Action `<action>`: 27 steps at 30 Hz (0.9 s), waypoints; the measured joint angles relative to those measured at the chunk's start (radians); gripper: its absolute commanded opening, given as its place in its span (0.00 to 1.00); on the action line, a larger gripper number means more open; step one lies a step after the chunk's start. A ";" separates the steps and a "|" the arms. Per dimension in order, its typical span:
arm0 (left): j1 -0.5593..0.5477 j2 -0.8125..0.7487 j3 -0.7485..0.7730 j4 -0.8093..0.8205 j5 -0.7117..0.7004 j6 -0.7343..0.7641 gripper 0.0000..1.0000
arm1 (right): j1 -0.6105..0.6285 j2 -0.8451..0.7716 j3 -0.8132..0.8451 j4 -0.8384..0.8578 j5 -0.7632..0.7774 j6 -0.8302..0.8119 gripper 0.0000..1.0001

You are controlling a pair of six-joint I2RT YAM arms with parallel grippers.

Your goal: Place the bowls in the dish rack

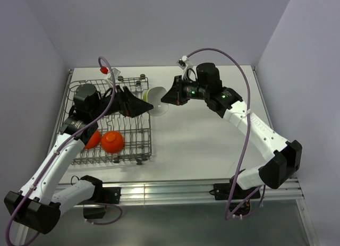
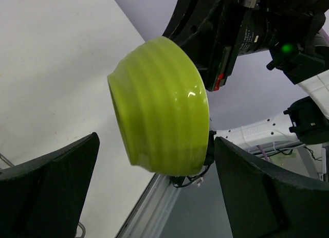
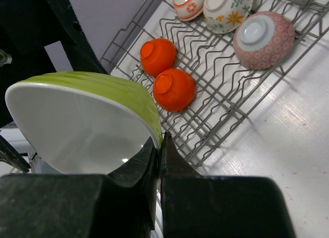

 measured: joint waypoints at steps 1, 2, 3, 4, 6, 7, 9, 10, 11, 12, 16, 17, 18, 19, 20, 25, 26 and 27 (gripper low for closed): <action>-0.004 0.001 -0.003 0.012 0.005 -0.006 0.99 | 0.008 0.001 0.000 0.000 0.000 0.000 0.00; -0.007 0.001 -0.006 0.018 0.008 -0.010 0.99 | 0.015 0.002 0.000 0.000 0.000 0.000 0.00; -0.009 0.001 -0.010 0.023 0.010 -0.012 0.98 | 0.023 0.003 0.000 0.000 0.000 0.000 0.00; -0.011 0.001 -0.011 0.024 0.010 -0.013 0.96 | 0.029 0.006 0.000 0.001 0.000 0.000 0.00; -0.012 0.001 -0.013 0.024 0.010 -0.012 0.87 | 0.040 0.012 0.000 0.000 -0.003 0.000 0.00; -0.013 0.001 -0.013 0.023 0.010 -0.012 0.83 | 0.044 0.015 0.000 0.000 -0.004 0.000 0.00; -0.013 0.001 -0.014 0.023 0.010 -0.011 0.67 | 0.050 0.021 0.000 0.000 -0.005 0.000 0.00; -0.013 0.001 -0.014 0.024 0.010 -0.012 0.61 | 0.053 0.023 0.000 0.000 -0.005 -0.001 0.00; -0.013 0.001 -0.016 0.022 0.008 -0.010 0.49 | 0.056 0.025 0.000 0.000 -0.003 -0.002 0.00; -0.013 0.001 -0.017 0.020 0.003 -0.014 0.43 | 0.055 0.026 0.000 -0.001 0.002 -0.006 0.00; -0.010 0.000 -0.024 0.006 -0.019 -0.009 0.05 | 0.055 0.035 0.001 -0.005 0.013 -0.014 0.02; -0.010 0.000 -0.026 0.003 -0.023 -0.009 0.00 | 0.055 0.039 0.001 -0.006 0.013 -0.014 0.07; -0.010 0.000 -0.027 0.000 -0.026 -0.009 0.00 | 0.055 0.043 0.002 -0.006 0.013 -0.014 0.14; -0.010 -0.001 -0.027 -0.003 -0.031 -0.008 0.00 | 0.055 0.049 0.005 -0.010 0.011 -0.013 0.23; -0.006 -0.002 -0.029 -0.010 -0.033 -0.006 0.00 | 0.055 0.053 0.008 -0.010 0.007 -0.010 0.32; 0.022 -0.021 -0.032 -0.059 -0.041 0.032 0.00 | 0.058 0.066 0.013 -0.018 -0.011 -0.014 0.67; 0.032 -0.026 -0.032 -0.073 -0.049 0.049 0.00 | 0.058 0.066 0.013 -0.021 -0.012 -0.015 0.69; 0.045 -0.031 -0.032 -0.090 -0.058 0.073 0.00 | 0.057 0.066 0.013 -0.022 -0.012 -0.019 0.71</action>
